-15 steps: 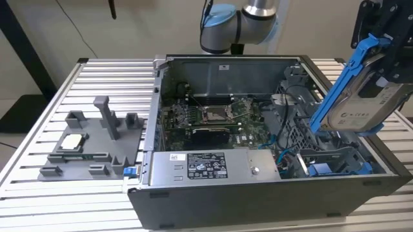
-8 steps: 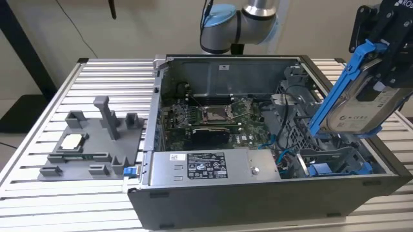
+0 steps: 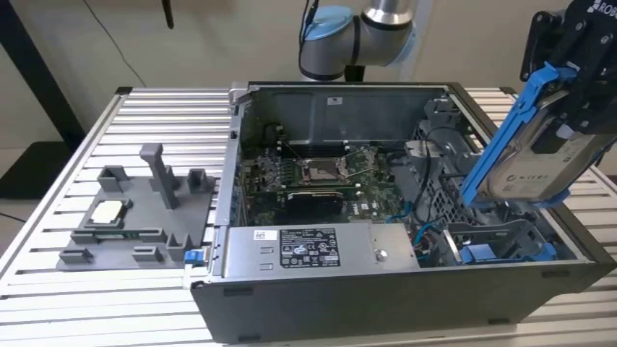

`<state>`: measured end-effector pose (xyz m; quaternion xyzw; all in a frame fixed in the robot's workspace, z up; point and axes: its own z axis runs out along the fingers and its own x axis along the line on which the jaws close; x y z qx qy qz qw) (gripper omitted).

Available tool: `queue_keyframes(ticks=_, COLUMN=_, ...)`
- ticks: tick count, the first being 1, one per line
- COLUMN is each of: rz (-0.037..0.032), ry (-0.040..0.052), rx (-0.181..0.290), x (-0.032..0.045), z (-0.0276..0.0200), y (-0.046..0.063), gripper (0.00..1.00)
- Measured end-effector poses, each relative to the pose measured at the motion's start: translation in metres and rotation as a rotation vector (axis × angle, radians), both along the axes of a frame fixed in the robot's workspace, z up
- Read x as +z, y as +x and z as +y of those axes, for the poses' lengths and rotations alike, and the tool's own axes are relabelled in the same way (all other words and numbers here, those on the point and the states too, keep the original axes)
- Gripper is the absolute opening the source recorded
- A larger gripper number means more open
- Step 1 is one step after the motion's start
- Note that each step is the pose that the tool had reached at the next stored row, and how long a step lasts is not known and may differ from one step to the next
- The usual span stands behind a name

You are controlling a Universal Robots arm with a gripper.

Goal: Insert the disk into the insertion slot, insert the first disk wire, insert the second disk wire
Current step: 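Insert the disk into the insertion slot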

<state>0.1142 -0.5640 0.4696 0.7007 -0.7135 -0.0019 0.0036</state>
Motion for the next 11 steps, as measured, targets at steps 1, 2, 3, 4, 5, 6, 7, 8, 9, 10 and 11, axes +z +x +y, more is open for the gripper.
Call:
queue_keyframes(ticks=1, rz=-0.0002, ry=-0.0002, rx=0.0, x=-0.0017, z=0.0, y=0.0, gripper=0.33)
queue_keyframes(ticks=2, rz=-0.0002, ry=-0.0002, rx=0.0, x=-0.0035, z=0.0, y=0.0, gripper=0.33)
queue_keyframes(ticks=3, rz=-0.0002, ry=-0.0001, rx=0.0, x=-0.0053, z=0.0, y=0.0, gripper=0.33)
queue_keyframes(ticks=4, rz=-0.0002, ry=0.0, rx=0.0, x=-0.0072, z=0.0, y=0.0, gripper=0.33)
queue_keyframes(ticks=5, rz=-0.0002, ry=0.0, rx=0.0, x=-0.009, z=0.0, y=0.0, gripper=0.33)
queue_keyframes(ticks=6, rz=-0.0002, ry=0.0, rx=0.0, x=-0.0109, z=0.0, y=0.0, gripper=0.33)
queue_keyframes(ticks=7, rz=-0.0002, ry=-0.0001, rx=0.001, x=-0.0127, z=0.0, y=0.0, gripper=0.33)
queue_keyframes(ticks=8, rz=-0.0002, ry=-0.0001, rx=0.002, x=-0.0145, z=0.0, y=0.001, gripper=0.33)
queue_keyframes(ticks=9, rz=-0.0002, ry=0.0, rx=0.002, x=-0.0164, z=0.0, y=0.002, gripper=0.33)
queue_keyframes(ticks=10, rz=-0.0002, ry=0.0, rx=0.002, x=-0.0181, z=0.0, y=0.002, gripper=0.33)
queue_keyframes(ticks=11, rz=-0.0002, ry=0.0, rx=0.002, x=-0.0199, z=0.0, y=0.003, gripper=0.33)
